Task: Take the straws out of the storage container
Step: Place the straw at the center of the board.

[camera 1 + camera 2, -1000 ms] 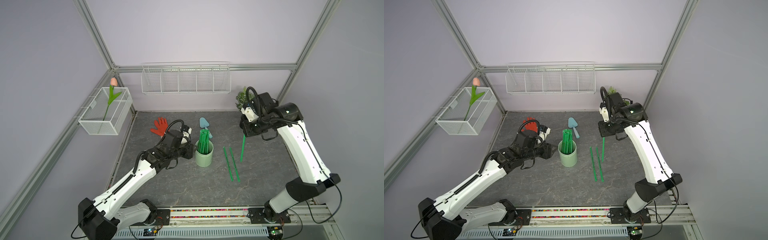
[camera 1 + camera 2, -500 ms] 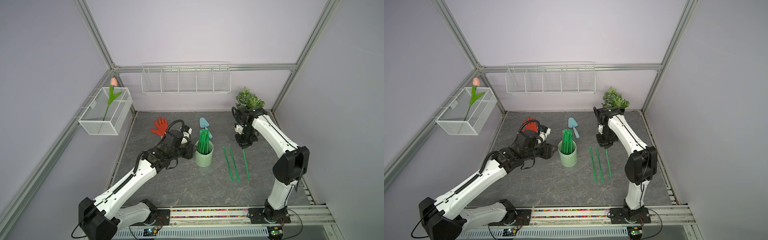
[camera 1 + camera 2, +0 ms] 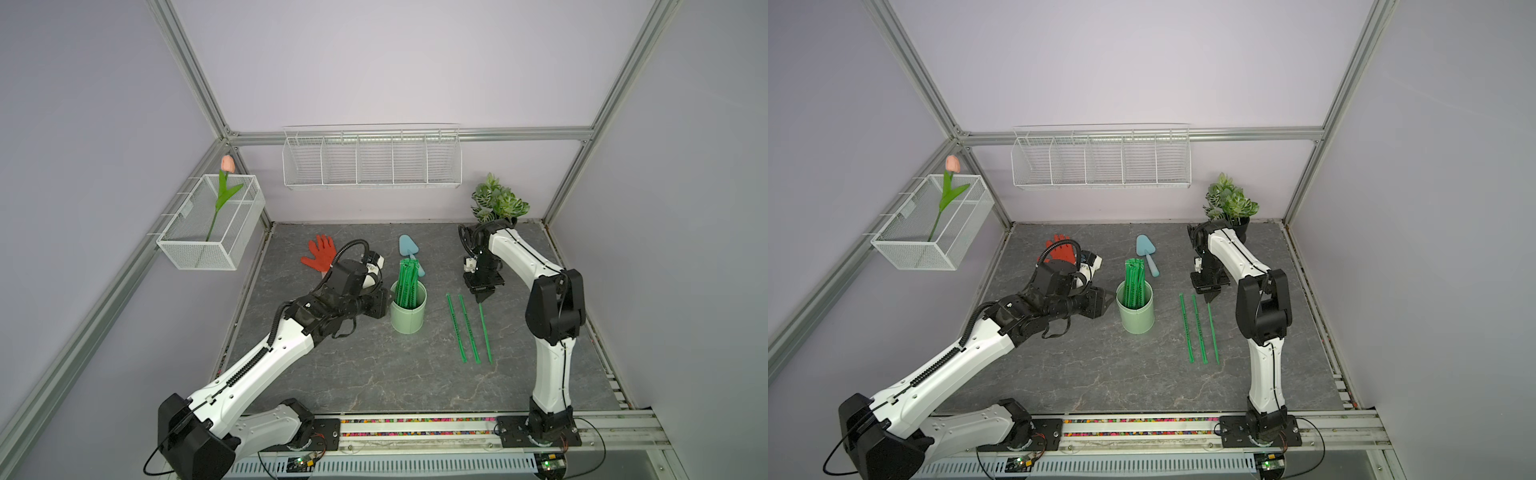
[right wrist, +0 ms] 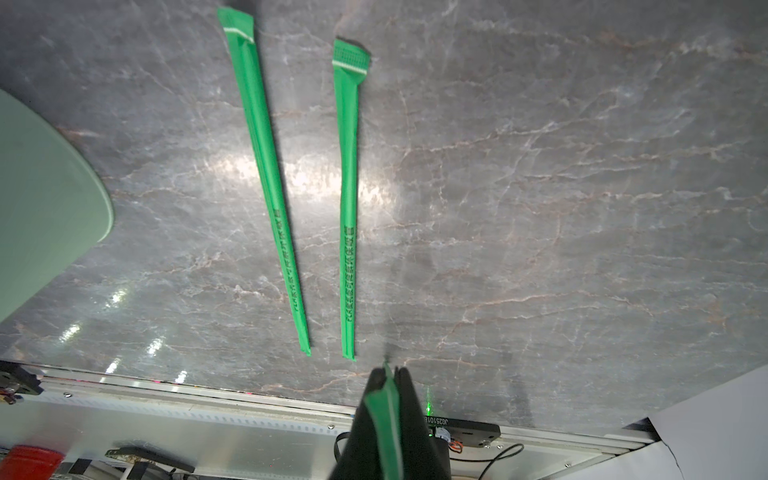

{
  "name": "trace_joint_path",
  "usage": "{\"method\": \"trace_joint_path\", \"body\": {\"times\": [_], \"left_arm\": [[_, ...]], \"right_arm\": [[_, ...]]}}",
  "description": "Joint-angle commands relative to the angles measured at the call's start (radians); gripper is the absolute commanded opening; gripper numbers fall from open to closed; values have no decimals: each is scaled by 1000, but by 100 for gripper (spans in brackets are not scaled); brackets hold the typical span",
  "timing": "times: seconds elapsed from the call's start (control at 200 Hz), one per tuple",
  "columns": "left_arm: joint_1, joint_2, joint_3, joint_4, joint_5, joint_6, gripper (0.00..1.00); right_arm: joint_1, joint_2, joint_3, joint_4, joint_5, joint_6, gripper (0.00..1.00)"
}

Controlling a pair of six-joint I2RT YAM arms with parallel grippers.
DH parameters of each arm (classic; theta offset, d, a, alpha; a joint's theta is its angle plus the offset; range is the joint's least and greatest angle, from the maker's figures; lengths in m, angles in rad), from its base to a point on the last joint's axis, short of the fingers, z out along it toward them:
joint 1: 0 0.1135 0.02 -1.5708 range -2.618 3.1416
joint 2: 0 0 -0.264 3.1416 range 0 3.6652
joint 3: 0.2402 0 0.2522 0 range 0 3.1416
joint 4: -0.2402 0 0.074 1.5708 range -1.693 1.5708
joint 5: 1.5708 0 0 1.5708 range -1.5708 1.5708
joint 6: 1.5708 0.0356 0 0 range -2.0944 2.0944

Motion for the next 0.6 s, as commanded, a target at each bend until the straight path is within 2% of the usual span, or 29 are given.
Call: {"method": "trace_joint_path", "body": {"times": [0.0,0.245,0.595], "left_arm": [[-3,7,22,-3,7,0,53],[-3,13,22,-5,7,1,53],[-3,17,22,-5,6,1,53]], "right_arm": [[-13,40,37,-3,-32,-26,8],[-25,131,94,-3,-44,-37,9],[-38,194,91,34,-58,-32,10]]}}
